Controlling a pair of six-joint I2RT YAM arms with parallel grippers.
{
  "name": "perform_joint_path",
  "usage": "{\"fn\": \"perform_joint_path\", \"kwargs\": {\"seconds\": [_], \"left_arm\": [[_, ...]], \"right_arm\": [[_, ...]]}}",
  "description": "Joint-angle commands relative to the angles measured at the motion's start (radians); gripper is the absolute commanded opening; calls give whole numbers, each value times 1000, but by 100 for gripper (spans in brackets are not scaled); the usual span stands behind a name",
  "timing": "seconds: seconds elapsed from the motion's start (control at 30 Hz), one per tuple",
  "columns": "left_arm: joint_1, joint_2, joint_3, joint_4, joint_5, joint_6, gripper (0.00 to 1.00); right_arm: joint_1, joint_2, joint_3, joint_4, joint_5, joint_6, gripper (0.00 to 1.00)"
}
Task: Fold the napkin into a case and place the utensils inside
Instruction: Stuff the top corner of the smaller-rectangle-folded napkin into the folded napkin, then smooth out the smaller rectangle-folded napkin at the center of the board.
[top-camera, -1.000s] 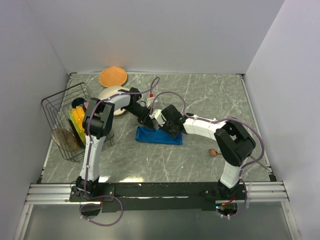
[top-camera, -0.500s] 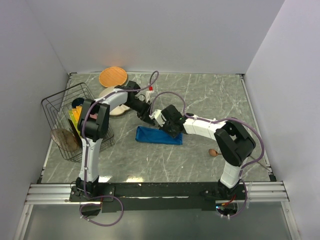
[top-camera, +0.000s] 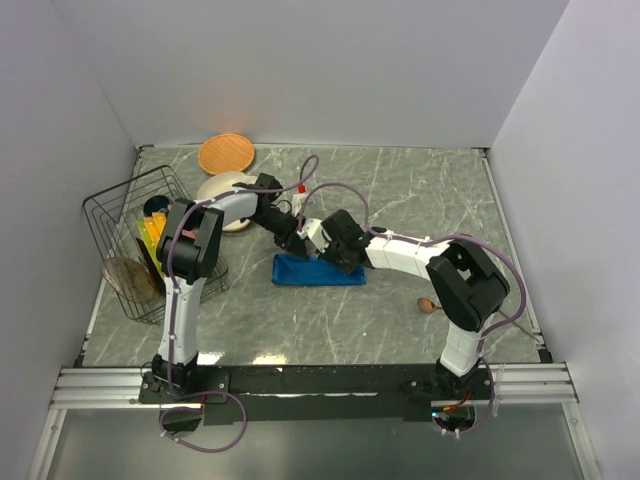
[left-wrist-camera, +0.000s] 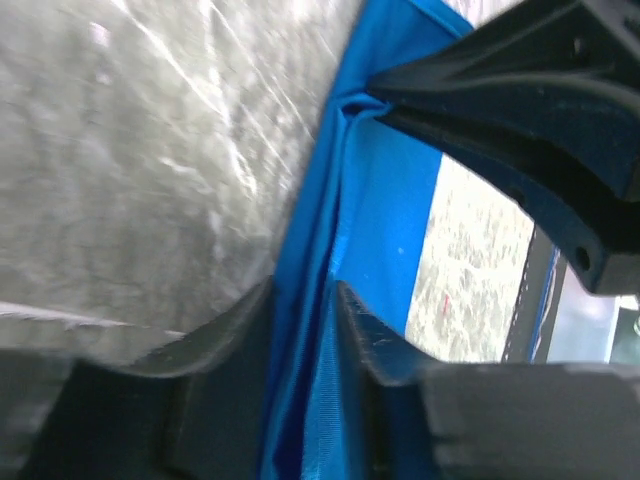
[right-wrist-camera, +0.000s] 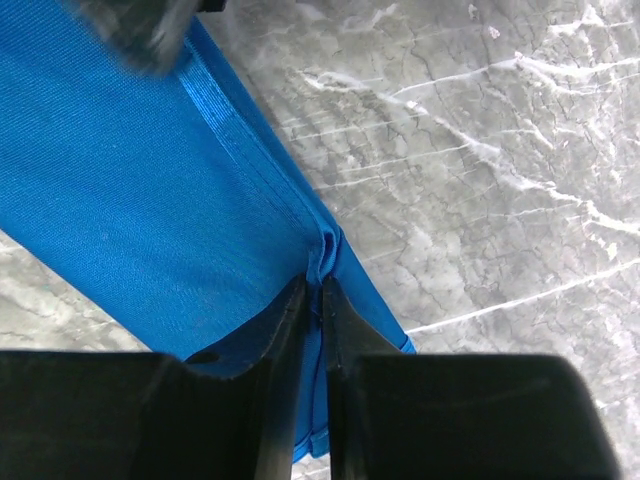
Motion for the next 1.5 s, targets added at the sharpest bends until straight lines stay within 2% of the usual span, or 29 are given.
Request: {"fn": "perform_joint_path", "kwargs": {"seconds": [0.0, 0.13, 0.17, 0.23, 0.33, 0.37, 0.5, 0.53, 0.6, 0.67, 0.7, 0.77, 0.87, 1.03, 1.13, 1.3, 1.47], "left_arm": [[23, -14, 5, 109, -3, -92, 31], [24, 23, 44, 73, -10, -97, 21], [24, 26, 41, 74, -13, -103, 20], [24, 24, 29, 85, -15, -111, 18], [24, 21, 15, 106, -21, -129, 15], [24, 21, 12, 113, -24, -137, 15], [27, 3, -4, 165, -36, -199, 18], [32, -17, -13, 194, -35, -224, 23], [55, -37, -31, 275, -1, -309, 26], [78, -72, -45, 345, 25, -365, 27], [83, -86, -51, 364, 45, -424, 27], [89, -129, -70, 372, 51, -446, 26], [96, -178, -111, 381, 68, -491, 25], [113, -269, -226, 479, 129, -658, 23], [109, -306, -301, 455, 183, -649, 19], [92, -303, -326, 300, 198, -476, 15], [63, -254, -338, 347, 157, -506, 14]], "right_arm": [[-3, 14, 2, 36, 27, -24, 20], [-14, 8, 42, 20, 41, 0, 30], [-17, 6, 63, 3, 38, 11, 36], [-36, -11, 123, -48, 26, 54, 41], [-49, -38, 194, -115, -13, 109, 54], [-51, -43, 226, -152, -28, 120, 54], [-65, -80, 266, -211, -98, 194, 51], [-75, -89, 267, -221, -124, 205, 45], [-83, -130, 241, -228, -241, 232, 37], [-82, -171, 185, -217, -319, 234, 31], [-79, -179, 166, -209, -332, 240, 29], [-72, -184, 113, -177, -347, 255, 24], [-72, -160, 62, -127, -352, 293, 22], [-85, -106, 21, -47, -369, 372, 22], [-126, -57, 19, -18, -404, 416, 21], [-196, 37, 59, -36, -487, 511, 21], [-236, 109, 82, -66, -548, 551, 21]]}}
